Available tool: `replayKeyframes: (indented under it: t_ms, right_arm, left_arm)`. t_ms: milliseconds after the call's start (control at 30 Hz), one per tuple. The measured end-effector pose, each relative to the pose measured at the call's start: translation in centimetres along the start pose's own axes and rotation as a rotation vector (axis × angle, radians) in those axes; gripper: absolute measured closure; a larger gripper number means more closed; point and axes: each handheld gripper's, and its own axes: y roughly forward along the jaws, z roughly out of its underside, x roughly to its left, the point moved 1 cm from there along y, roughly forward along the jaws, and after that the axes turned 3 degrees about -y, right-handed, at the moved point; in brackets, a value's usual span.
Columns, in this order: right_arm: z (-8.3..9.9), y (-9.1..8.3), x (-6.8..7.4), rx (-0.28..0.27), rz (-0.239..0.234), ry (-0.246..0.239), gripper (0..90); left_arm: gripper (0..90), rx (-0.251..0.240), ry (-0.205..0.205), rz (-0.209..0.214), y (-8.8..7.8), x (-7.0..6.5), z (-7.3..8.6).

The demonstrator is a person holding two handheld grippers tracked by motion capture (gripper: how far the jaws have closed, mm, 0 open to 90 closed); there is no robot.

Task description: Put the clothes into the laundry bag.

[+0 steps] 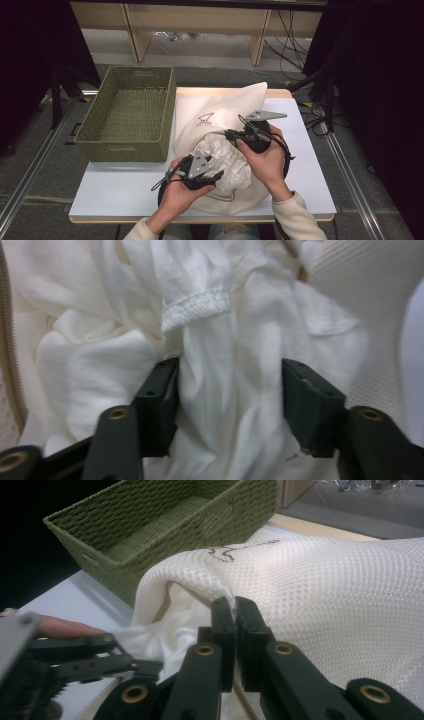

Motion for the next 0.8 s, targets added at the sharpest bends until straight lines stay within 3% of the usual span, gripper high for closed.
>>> replayKeyframes:
  t_ms: [67,100,233,267,400,433,533,567,667,700,800]
  right_arm:
    - [0.0,0.0,0.0,0.005,-0.007,0.013,88.5]
    - [0.0,0.1,0.0,0.003,-0.007,0.005,88.5]
    - [0.1,0.1,0.2,0.012,-0.01,0.024,88.5]
    - [0.1,0.1,0.2,0.014,-0.009,0.026,88.5]
    - [0.2,0.4,0.4,0.02,-0.013,0.017,88.6]
    - [0.2,0.4,0.4,0.013,-0.005,0.007,88.6]
    - [0.1,0.3,0.5,0.006,-0.025,0.0,88.6]
    - [0.0,0.1,0.6,0.002,-0.029,0.005,88.6]
    - [-0.4,-0.4,1.1,-0.032,-0.031,0.006,88.7]
    - [-0.5,-0.7,1.1,-0.032,-0.011,-0.007,88.7]
    - [-0.5,-0.8,1.1,-0.043,-0.026,-0.006,88.6]
  left_arm:
    - [52.1,-0.003,-0.012,-0.013,0.5,0.0,-0.1]
    - [54.7,0.01,0.008,-0.019,0.6,0.2,-0.2]
    - [62.1,0.018,0.004,-0.033,1.7,0.4,-0.3]
    - [63.8,0.005,-0.011,-0.031,2.1,0.5,-0.3]
    - [73.2,0.02,-0.016,-0.041,3.0,0.8,-0.4]
    - [75.0,0.005,-0.039,-0.042,3.3,0.7,-0.4]
    - [78.9,0.007,-0.026,-0.055,3.6,1.1,-0.8]
    - [79.5,-0.012,-0.043,-0.069,3.8,1.2,-1.0]
    - [80.2,-0.025,-0.043,-0.102,4.4,1.8,-1.6]
    - [80.1,-0.029,-0.031,-0.126,4.7,2.2,-1.9]
    - [79.6,-0.042,-0.009,-0.164,5.2,2.8,-2.4]
